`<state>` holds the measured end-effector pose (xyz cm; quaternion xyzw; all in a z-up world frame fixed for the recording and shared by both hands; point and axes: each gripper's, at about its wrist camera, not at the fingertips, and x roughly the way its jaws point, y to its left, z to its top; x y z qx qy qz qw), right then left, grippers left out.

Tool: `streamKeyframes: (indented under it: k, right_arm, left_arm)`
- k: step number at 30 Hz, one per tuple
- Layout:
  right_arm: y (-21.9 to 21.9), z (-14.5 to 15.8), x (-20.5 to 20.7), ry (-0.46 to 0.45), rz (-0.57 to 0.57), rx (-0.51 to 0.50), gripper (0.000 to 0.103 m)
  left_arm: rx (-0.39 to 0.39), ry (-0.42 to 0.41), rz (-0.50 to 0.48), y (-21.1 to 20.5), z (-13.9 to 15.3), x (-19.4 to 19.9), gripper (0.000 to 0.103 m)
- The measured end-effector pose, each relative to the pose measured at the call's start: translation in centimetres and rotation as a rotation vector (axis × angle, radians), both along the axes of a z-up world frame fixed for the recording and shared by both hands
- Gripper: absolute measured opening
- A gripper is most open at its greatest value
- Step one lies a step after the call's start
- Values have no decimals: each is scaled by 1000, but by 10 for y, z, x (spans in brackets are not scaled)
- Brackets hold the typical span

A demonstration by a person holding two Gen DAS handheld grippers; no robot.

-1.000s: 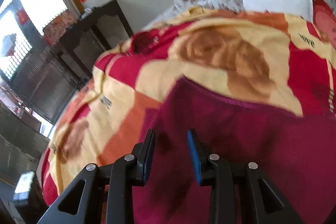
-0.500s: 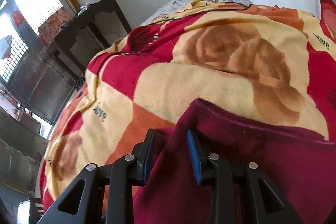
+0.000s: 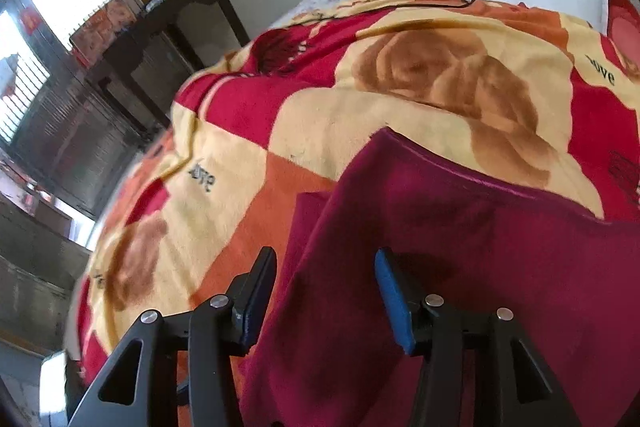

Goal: Fold small clothes

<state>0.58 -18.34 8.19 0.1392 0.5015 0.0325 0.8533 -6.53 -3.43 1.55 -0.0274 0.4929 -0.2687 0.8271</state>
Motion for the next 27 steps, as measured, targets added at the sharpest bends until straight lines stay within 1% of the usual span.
streamKeyframes:
  k: [2,6,7,9,10,11,12,13,14,15,16,17,18,20,22,25,27]
  right_arm:
    - [6,-5,7,16,0,-33,61]
    - [22,-11,21,18,-2,-140,69]
    - [25,-14,24,23,10,-160,75]
    - [35,-19,25,23,47,-247,76]
    - [39,-21,24,16,60,-286,73]
    - [41,-22,21,10,61,-332,59]
    - [39,-20,17,2,50,-374,48]
    - [34,-17,13,-11,50,-342,39]
    - [25,-14,9,-16,45,-293,25]
    - [16,-12,5,-16,36,-251,19]
    - [5,-7,-1,-24,22,-181,16]
    - [-8,-1,-10,-48,10,-95,15]
    - [-18,5,-19,-67,-5,-44,15]
    - [-30,15,-30,-99,-18,18,14]
    - [-40,18,-37,-102,-31,53,14]
    - [-41,16,-35,-98,-38,87,14]
    - [-40,15,-34,-101,-38,102,14]
  left_arm:
    - [-14,0,-2,3,0,-1,76]
    - [-82,0,1,16,-2,0,76]
    - [-88,-1,0,18,-2,0,76]
    - [-86,-3,-5,18,-2,-1,76]
    - [-85,-3,-6,19,-1,-2,76]
    - [-84,-3,-6,19,-1,-2,76]
    - [-83,-3,-7,19,-1,-3,76]
    - [-84,-3,-7,20,-2,-1,76]
    - [-84,-3,-9,21,-1,-2,76]
    - [-85,-5,-10,21,1,-3,76]
    - [-94,-9,-3,24,2,-3,76]
    - [-114,-20,17,28,6,-4,76]
    - [-130,-30,29,31,8,-3,76]
    - [-148,-23,19,32,9,1,76]
    - [-142,-8,-2,26,8,4,76]
    - [-116,-27,-51,11,10,6,76]
    - [-122,-20,-83,4,12,10,76]
